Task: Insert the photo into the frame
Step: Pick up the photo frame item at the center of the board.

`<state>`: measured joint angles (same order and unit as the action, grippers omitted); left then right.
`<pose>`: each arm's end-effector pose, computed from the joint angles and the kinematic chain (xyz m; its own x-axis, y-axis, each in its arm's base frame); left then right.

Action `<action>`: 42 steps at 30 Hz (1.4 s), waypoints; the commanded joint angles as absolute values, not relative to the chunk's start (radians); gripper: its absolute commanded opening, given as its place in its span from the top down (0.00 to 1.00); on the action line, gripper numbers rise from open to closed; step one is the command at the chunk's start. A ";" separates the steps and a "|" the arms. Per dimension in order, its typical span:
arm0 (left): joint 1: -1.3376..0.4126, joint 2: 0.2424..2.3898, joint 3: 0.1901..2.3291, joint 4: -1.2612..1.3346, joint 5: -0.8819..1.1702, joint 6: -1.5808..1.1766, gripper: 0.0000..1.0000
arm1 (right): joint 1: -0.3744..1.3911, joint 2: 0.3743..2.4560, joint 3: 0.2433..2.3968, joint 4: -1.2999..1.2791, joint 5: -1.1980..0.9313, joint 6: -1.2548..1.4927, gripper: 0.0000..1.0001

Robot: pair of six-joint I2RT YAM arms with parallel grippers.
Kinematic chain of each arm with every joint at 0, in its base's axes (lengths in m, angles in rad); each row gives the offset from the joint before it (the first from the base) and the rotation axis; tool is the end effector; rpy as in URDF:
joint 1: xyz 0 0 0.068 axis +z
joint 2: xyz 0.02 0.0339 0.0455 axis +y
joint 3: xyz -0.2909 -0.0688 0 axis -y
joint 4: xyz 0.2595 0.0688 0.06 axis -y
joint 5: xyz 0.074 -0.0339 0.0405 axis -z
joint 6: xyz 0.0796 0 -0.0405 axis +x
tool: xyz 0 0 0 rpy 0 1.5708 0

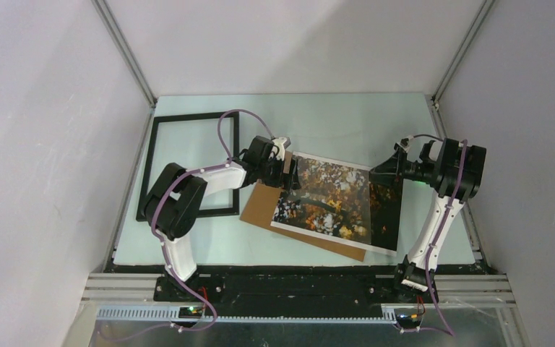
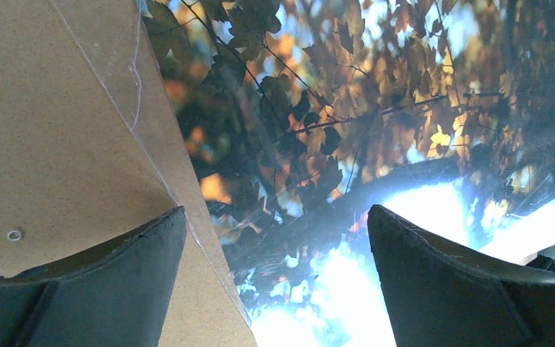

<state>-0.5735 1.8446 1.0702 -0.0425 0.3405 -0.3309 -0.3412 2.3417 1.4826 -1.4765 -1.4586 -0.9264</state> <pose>0.3452 -0.2546 0.1463 -0.8077 0.1571 -0.5682 0.4663 0.7600 -0.4526 0.3848 -0.0527 0.1050 -0.9567 0.2447 -0.1573 -0.1316 0.1181 0.9842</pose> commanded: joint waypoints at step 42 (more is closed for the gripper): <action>-0.543 1.616 1.094 -0.110 0.425 -0.235 0.02 | -0.227 1.854 1.244 -0.613 -1.262 0.004 1.00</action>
